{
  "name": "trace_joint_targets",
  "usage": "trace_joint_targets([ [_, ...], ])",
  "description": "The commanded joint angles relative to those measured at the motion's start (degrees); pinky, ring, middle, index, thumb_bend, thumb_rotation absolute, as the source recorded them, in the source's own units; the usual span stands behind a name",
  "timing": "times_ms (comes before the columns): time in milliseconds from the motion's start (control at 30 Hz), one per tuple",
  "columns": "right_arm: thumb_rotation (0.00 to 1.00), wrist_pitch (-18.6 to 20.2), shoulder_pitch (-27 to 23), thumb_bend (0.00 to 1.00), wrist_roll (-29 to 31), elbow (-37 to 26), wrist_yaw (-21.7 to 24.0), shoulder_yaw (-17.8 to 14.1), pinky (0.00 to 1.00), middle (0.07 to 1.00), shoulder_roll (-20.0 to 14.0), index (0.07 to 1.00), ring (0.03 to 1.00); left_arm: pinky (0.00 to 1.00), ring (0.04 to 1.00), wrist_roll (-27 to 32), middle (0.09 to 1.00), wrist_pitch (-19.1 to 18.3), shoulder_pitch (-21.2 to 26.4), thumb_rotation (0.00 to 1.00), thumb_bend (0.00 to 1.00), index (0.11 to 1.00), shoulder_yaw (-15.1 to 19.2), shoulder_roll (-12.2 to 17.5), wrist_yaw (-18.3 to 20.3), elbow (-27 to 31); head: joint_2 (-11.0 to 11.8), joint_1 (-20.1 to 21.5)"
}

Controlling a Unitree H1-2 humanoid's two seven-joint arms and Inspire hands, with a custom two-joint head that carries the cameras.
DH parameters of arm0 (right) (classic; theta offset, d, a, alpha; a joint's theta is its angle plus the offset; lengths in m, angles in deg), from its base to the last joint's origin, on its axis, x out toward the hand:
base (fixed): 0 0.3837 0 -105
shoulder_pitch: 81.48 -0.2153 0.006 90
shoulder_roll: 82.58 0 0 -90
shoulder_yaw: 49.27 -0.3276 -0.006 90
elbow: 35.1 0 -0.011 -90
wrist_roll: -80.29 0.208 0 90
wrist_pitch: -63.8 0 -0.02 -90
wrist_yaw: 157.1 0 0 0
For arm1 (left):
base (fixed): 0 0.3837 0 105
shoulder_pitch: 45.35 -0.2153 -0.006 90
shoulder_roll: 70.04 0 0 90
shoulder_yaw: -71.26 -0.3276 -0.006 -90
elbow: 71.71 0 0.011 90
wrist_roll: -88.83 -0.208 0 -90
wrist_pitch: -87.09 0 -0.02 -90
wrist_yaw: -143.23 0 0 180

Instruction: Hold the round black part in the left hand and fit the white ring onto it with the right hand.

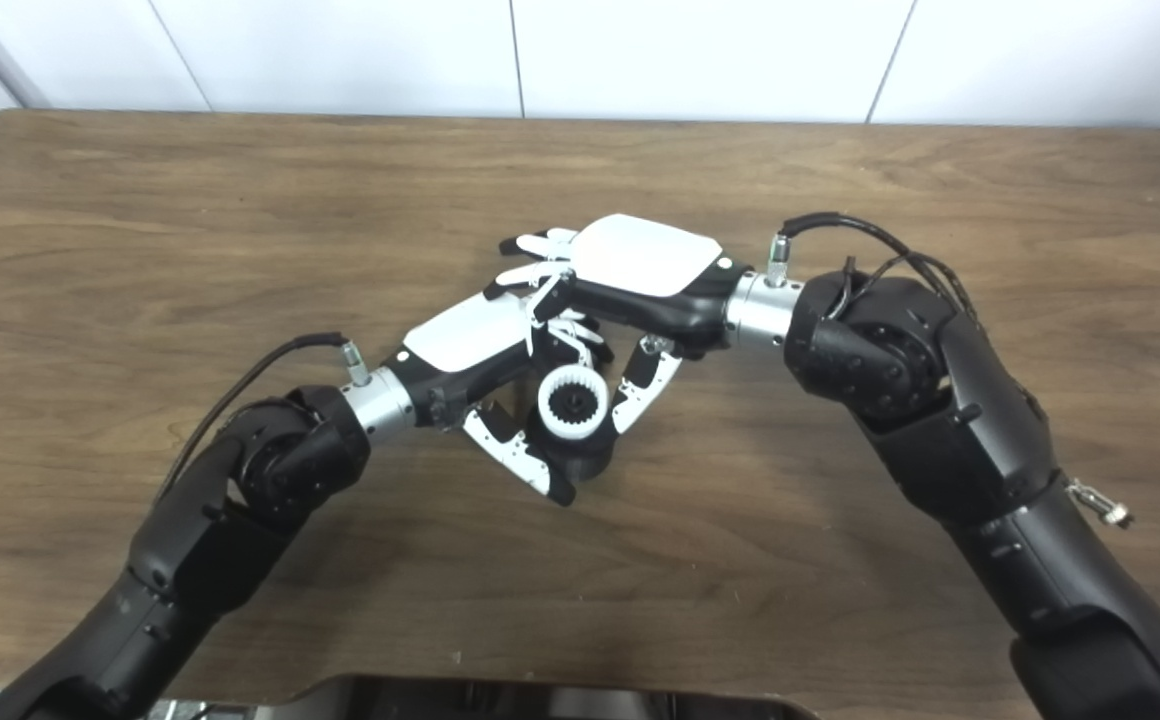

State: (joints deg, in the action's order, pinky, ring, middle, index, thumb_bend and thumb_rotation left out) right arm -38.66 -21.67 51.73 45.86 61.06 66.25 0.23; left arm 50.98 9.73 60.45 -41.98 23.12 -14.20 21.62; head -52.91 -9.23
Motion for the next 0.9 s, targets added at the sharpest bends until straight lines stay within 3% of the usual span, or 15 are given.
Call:
trace_joint_targets([
  [0,0.14,-0.11,-0.7,0.53,-1.18,-0.35,-0.58,-0.27,1.0,0.888,-0.65,0.481,1.0,1.0,0.928,1.39,0.792,1.72,2.25,0.06,0.52,0.481,1.15,0.28,-1.59,2.5,0.0,-0.11],
  [267,0.14,0.49,-0.02,0.53,-1.43,-1.54,-0.67,0.09,1.0,0.886,-0.35,0.48,1.0,1.0,0.957,1.67,0.799,1.54,2.09,0.05,0.52,0.48,1.23,-0.2,-1.81,2.23,0.13,-0.06],
  [800,0.14,-0.97,1.92,0.53,-4.41,-0.24,-5.09,0.19,1.0,0.897,0.88,0.481,1.0,1.0,0.961,2.49,0.807,0.51,1.22,0.05,0.52,0.48,1.94,-0.95,-1.46,2.58,0.76,0.14],
  [867,0.14,-0.85,1.75,0.53,-4.45,0.11,-5.3,0.02,1.0,0.892,0.93,0.481,1.0,1.0,0.929,2.34,0.804,0.34,1.06,0.06,0.52,0.48,1.84,-1.04,-1.29,2.85,0.86,0.37],
])
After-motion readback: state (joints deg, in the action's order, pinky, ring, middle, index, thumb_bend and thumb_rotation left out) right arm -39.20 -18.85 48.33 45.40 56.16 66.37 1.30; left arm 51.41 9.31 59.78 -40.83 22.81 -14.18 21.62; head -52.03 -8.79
